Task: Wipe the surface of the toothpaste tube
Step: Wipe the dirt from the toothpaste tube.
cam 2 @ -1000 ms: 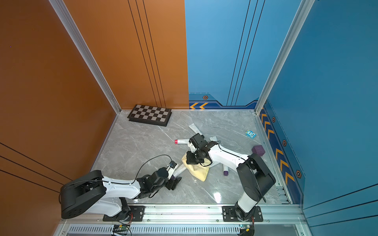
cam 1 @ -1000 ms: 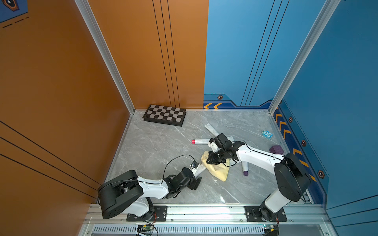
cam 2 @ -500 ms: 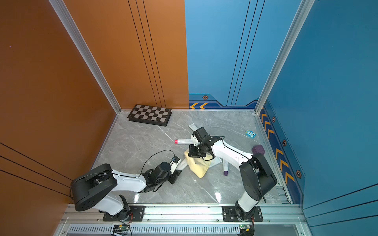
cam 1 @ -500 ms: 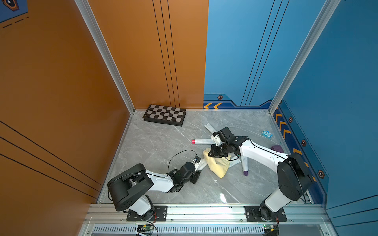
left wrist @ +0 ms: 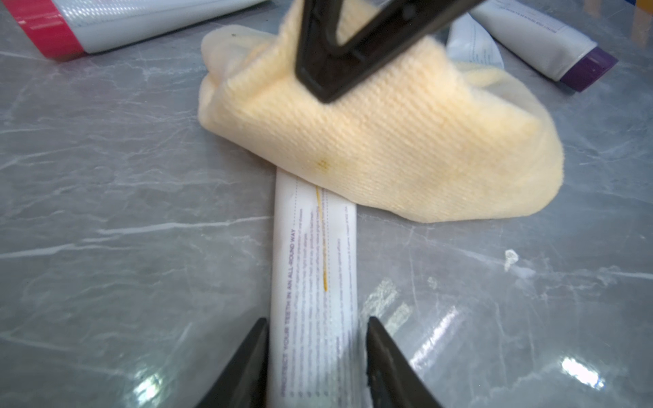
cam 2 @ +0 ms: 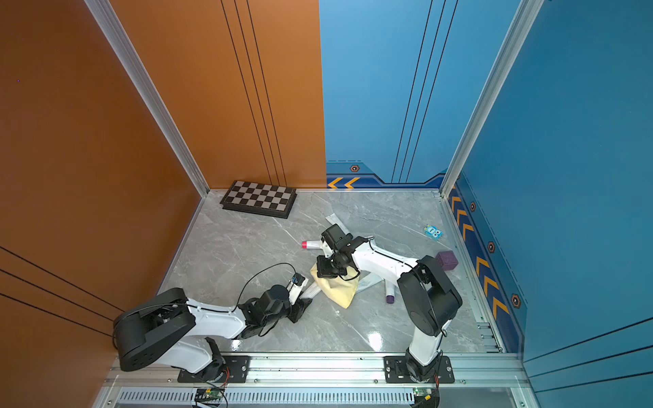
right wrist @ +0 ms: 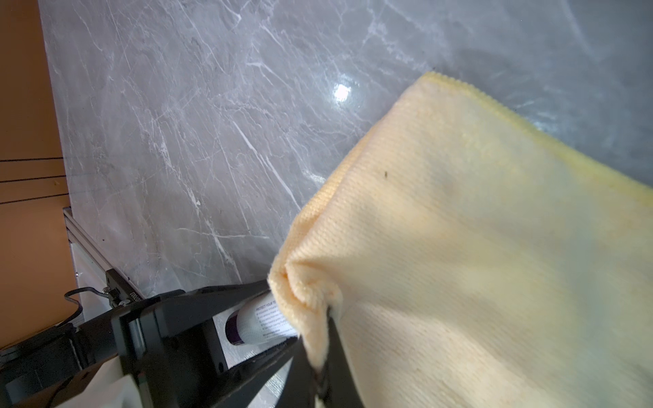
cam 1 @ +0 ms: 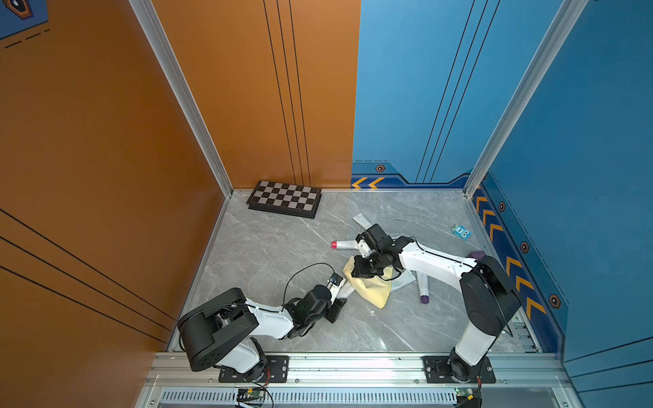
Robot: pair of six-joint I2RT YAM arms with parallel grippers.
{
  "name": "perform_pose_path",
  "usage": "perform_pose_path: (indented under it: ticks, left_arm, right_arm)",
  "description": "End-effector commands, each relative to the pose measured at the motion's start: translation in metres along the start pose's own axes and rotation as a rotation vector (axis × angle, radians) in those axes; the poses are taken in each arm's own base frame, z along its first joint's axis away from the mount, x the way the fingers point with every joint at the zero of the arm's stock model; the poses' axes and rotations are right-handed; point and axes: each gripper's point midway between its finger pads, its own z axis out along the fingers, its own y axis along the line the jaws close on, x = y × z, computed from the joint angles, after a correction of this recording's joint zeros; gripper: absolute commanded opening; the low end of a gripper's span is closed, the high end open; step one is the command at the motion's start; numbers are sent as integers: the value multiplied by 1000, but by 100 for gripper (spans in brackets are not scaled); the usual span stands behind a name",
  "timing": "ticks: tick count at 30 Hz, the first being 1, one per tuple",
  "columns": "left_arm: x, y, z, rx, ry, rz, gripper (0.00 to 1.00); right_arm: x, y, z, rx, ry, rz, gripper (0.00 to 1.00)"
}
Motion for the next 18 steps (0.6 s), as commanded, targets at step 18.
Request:
perform_pose_path:
  ticks: [18]
  left_arm:
    - [52,9,-1,-25,180,3,20]
  right_arm:
    - [66,2,53,13,248,-25,0]
